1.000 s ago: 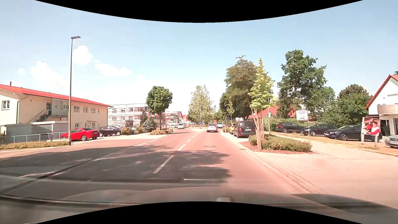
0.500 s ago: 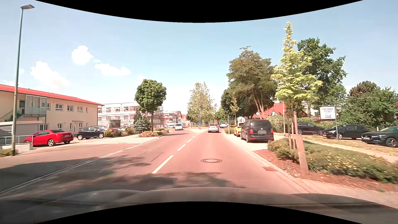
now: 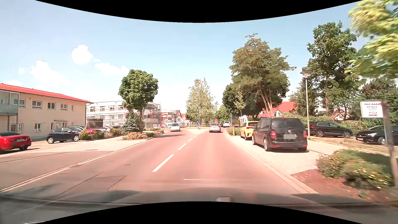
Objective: Follow the waypoints while adhering to traffic rules and regulations
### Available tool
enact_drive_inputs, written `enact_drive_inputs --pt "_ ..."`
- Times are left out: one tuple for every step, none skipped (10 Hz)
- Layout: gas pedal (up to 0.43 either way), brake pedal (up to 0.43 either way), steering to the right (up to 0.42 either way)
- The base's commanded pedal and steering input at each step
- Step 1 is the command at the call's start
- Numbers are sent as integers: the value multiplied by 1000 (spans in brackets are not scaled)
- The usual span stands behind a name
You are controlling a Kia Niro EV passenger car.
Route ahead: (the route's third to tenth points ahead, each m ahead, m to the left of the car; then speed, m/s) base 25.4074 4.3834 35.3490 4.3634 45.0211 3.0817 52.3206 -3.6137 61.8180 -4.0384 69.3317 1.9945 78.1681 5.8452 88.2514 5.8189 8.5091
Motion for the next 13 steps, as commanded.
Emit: enact_drive_inputs --pt "0 0 -2" --pt "0 0 -2" --pt "0 0 -2" --pt "0 0 -2" --pt "0 0 -2" --pt "0 0 -2" --pt "0 0 -2" --pt "0 0 -2" --pt "0 0 -2" --pt "67 0 -1" --pt "138 0 -1" --pt "138 0 -1" --pt "138 0 -1"
